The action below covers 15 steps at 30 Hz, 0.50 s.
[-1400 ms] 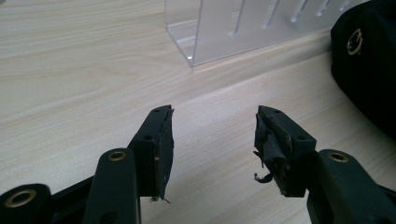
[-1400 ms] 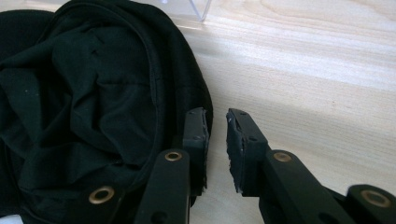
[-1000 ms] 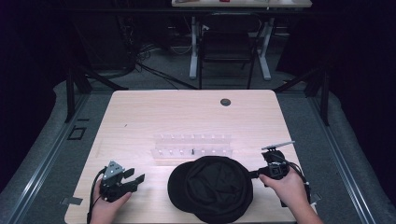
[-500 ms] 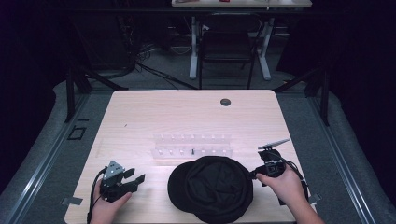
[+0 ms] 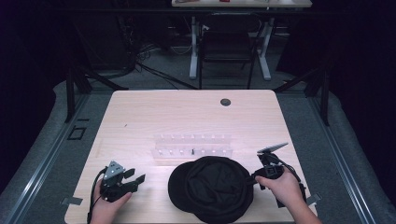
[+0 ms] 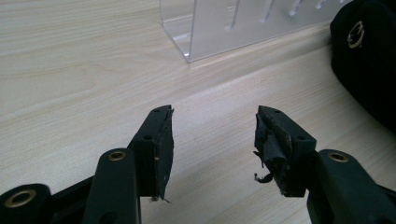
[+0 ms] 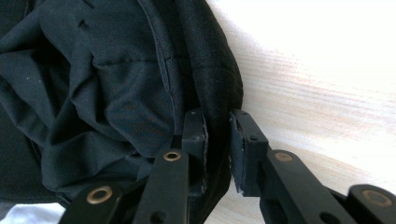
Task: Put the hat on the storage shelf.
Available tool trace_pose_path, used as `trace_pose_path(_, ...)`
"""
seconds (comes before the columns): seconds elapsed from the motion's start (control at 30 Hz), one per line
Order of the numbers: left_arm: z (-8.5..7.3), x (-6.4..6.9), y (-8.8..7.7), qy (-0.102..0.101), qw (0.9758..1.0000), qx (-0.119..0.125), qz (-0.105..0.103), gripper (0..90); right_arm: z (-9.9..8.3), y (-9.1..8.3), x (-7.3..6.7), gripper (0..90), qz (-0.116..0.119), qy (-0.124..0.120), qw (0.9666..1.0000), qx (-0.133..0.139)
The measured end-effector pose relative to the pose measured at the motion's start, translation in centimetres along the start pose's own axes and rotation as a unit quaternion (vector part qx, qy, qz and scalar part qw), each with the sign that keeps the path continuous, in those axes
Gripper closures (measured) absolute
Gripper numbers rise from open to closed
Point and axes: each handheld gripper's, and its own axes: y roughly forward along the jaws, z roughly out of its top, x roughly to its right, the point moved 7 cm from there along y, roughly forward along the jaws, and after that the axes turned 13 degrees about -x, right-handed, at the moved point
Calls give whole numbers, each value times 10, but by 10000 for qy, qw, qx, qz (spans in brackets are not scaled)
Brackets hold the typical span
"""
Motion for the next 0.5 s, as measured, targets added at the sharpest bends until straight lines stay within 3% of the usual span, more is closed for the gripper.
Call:
trace_pose_path(0.17,0,0,0,2,10000,-12,20,471,0,4,2,845,268,151,9995,-105)
trace_pose_path(0.3,0,0,0,-2,10000,-8,20,471,1,4,2,867,317,168,9992,-175)
trace_pose_path(0.37,0,0,0,8,10000,1,13,471,2,4,0,872,380,247,9990,-51)
trace_pose_path(0.43,0,0,1,9,10000,-11,6,471,0,0,1,876,350,127,9990,-232)
trace_pose_path(0.47,0,0,1,10,10000,-11,4,471,2,1,-1,878,416,258,9988,-44)
trace_pose_path(0.5,0,0,1,8,10000,-14,5,471,1,-1,-1,879,431,225,9987,-127)
